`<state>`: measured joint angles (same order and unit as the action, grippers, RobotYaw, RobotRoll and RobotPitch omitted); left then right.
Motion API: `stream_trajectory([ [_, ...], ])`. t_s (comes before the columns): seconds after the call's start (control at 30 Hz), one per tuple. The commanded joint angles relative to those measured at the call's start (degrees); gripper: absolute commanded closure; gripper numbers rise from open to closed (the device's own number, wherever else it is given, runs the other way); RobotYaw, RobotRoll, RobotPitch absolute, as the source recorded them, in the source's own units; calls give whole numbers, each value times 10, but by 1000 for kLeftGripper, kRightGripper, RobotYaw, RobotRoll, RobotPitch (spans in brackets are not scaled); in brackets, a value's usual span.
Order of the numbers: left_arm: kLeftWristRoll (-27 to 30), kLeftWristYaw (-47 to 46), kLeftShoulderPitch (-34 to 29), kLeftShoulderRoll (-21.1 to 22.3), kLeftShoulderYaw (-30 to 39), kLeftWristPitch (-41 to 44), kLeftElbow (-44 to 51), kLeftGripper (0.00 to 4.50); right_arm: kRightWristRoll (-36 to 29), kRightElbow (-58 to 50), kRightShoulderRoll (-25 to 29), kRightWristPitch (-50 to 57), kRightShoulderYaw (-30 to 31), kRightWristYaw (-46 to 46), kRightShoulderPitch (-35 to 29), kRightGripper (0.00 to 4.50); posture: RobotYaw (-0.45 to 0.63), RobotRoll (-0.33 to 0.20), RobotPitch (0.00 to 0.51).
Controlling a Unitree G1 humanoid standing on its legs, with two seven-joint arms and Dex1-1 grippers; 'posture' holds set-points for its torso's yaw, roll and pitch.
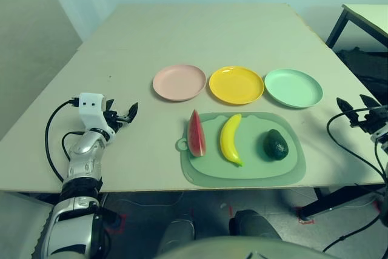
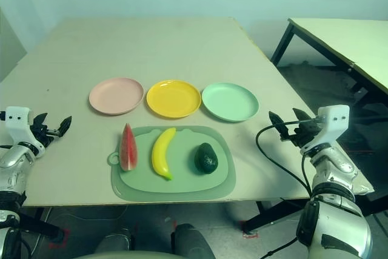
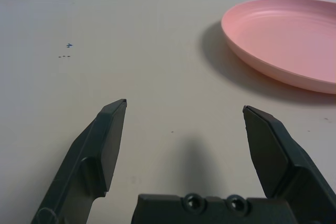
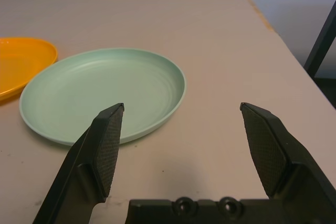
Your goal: Place the fruits into color-matched plates.
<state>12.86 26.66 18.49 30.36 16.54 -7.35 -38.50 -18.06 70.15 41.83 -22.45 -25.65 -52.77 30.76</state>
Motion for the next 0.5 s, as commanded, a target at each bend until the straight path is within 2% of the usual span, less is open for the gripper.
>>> stream_trajectory([
  [0.03, -2, 5, 8, 13, 3, 7, -1, 0, 3, 2, 0, -1, 1, 1, 1, 46, -73, 0, 23],
  [0.3, 12, 24, 2, 60, 30, 4, -22, 0, -1, -14, -36, -15, 3, -3, -21, 46, -51, 0, 31],
  [0.43, 40, 27, -23, 58, 57, 21, 15, 0, -3, -15, -46, -15, 3, -21, -29, 46, -56, 0, 46],
  [0.5, 63, 43, -24, 55, 71, 27, 23, 0, -1, -15, -49, -18, 4, -22, -30, 46, -58, 0, 35],
])
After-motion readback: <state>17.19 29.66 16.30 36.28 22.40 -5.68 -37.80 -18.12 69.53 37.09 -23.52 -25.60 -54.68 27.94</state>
